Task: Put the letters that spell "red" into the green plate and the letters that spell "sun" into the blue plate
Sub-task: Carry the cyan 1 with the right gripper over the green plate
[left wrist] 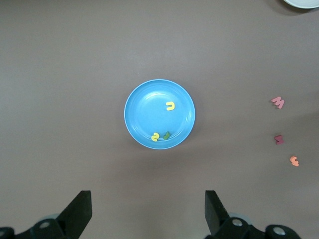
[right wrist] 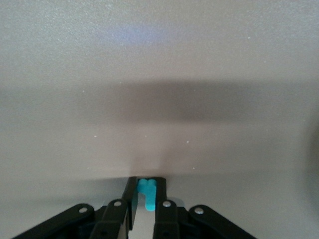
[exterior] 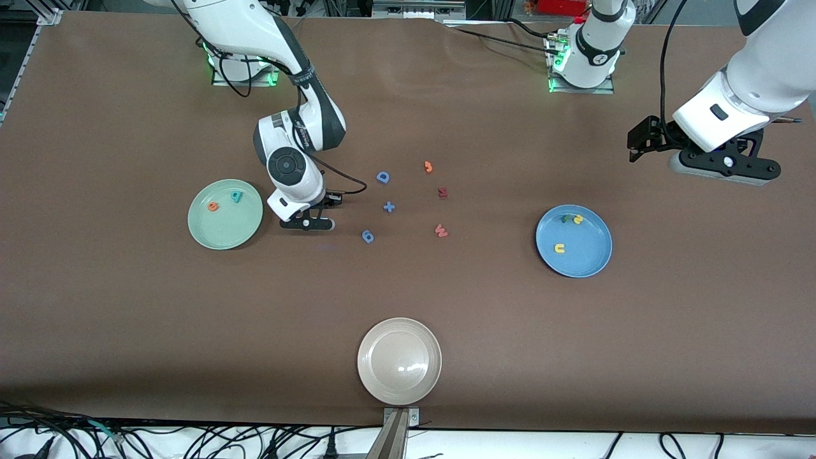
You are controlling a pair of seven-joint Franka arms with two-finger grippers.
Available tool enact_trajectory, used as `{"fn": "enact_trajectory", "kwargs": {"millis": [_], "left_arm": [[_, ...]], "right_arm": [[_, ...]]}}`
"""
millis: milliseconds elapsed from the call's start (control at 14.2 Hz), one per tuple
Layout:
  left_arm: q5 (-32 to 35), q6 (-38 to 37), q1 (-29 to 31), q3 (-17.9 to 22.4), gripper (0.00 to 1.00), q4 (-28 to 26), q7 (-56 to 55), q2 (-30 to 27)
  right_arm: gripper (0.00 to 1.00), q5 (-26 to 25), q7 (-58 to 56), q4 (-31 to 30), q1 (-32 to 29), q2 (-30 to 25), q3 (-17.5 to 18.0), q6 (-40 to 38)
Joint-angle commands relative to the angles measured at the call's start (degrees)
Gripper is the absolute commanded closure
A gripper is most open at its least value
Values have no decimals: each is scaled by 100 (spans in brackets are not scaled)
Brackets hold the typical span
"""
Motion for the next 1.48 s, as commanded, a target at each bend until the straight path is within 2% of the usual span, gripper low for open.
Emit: {"fn": "enact_trajectory", "kwargs": {"millis": [0, 212, 353, 635, 776, 1059, 1411], "left_arm": [[-127, -169, -15, 27, 0, 191, 88, 70], [-127, -169, -7, 27, 0, 191, 88, 70], [-127, -169, -7, 27, 0, 191, 88, 70], [-127, -169, -15, 27, 0, 191, 88, 70], [-127, -169, -15, 27, 0, 191, 88, 70], [-135, -169, -15, 27, 0, 191, 88, 70], [-135, -169, -15, 27, 0, 191, 88, 70]], "right_arm": [[100, 130, 13, 15, 33, -5, -6, -11], [100, 130, -84, 67, -20, -233, -85, -317], [100, 121, -180, 233, -29, -462, -330, -913], [100, 121, -637, 927, -29, -787, -1059, -2617], [100, 112, -961, 1139, -29, -858, -1498, -3112], [100, 112, -2190, 1157, -55, -806, -2404, -3052], [100, 296, -2483, 903, -337, -157, -2415, -2315]]}}
